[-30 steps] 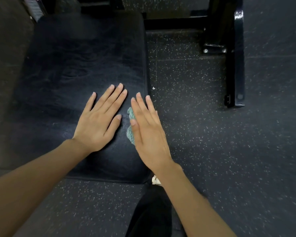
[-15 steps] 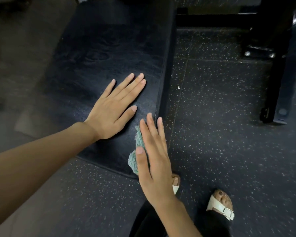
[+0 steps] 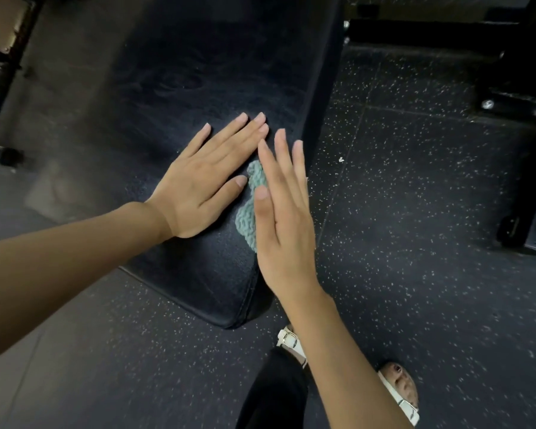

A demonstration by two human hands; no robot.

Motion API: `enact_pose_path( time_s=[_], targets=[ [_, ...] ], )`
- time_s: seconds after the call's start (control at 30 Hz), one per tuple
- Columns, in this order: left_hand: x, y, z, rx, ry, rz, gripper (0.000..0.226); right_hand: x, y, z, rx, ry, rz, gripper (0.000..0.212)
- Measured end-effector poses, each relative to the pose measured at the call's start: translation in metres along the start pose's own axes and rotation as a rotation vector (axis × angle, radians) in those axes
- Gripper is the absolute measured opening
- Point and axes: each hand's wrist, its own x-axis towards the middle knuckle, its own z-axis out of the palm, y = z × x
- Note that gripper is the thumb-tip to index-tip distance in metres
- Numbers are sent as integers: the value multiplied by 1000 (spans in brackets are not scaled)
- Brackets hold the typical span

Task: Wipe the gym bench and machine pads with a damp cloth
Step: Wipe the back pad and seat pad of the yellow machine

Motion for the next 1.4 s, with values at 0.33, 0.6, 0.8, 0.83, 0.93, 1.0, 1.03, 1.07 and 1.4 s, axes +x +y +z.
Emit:
enact_pose_path(
  time_s=[0.33,0.6,0.8,0.83,0.93,1.0,1.03,1.07,1.4],
  targets=[
    [4,2,-2,35,-29,-25,59,-76,-24,22,-139,25,58,59],
    [5,1,-2,37,-38,-28,60,-64,-18,23,-61,49,60,54],
    [5,0,0,31,-18,-28,59,-1,-7,6,-67,25,80,52],
    [5,0,0,32,-15,-27,59,9,-6,3,-70,29,84,52],
    [5,0,1,29,-12,-28,59,20,-5,1,-74,46,87,53],
    [5,1,1,33,-14,-28,59,13,-6,2,-60,63,108,55],
    [5,0,0,39,-14,-27,59,7,-7,3,-45,67,121,57],
    [5,0,-1,43,-18,-26,60,-1,-9,4,-31,64,135,60],
    [7,1,-2,42,-35,-38,62,-43,-18,16,-81,34,108,55]
  ],
)
